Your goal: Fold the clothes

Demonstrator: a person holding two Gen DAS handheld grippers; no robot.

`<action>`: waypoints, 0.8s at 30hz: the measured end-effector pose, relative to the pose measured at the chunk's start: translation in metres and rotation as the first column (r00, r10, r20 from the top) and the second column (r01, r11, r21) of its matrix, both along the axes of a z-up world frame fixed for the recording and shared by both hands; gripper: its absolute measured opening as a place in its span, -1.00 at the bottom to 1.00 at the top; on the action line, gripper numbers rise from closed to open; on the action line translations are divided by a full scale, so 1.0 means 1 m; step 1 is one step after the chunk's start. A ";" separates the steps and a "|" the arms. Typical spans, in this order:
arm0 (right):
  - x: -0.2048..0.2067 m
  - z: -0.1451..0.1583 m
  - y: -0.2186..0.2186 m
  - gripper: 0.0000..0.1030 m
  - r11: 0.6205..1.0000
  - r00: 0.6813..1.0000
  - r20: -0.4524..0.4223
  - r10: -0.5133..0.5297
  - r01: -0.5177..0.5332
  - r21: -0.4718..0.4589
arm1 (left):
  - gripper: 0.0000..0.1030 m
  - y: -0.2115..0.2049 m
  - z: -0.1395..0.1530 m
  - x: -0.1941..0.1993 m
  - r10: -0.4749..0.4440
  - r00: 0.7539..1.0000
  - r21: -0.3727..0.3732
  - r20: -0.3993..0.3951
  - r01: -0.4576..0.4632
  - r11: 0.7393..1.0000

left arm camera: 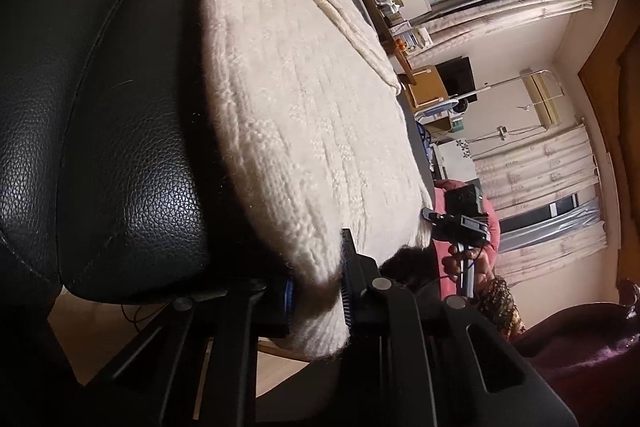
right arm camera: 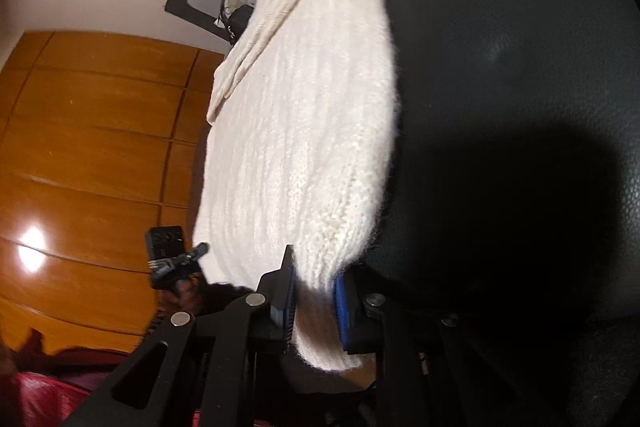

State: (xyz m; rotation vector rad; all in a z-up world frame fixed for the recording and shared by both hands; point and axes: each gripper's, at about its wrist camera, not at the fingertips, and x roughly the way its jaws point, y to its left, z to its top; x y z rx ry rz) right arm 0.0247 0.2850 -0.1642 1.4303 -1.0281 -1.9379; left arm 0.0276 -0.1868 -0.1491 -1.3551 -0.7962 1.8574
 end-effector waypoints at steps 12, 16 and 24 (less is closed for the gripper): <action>0.010 0.010 0.003 -0.82 0.995 0.998 -0.019 -0.068 0.066 -0.076 | -0.79 0.005 0.023 0.002 0.044 0.998 0.014 -0.052 -0.043 0.999; 0.019 0.018 0.001 -0.82 0.993 0.998 -0.047 -0.045 0.040 -0.109 | -0.79 -0.003 0.032 0.005 0.055 0.995 0.095 -0.085 -0.046 0.994; 0.046 0.028 -0.006 -0.82 0.988 0.999 -0.050 -0.011 0.003 -0.153 | -0.79 -0.004 0.044 0.020 0.041 0.993 0.148 -0.107 -0.025 0.989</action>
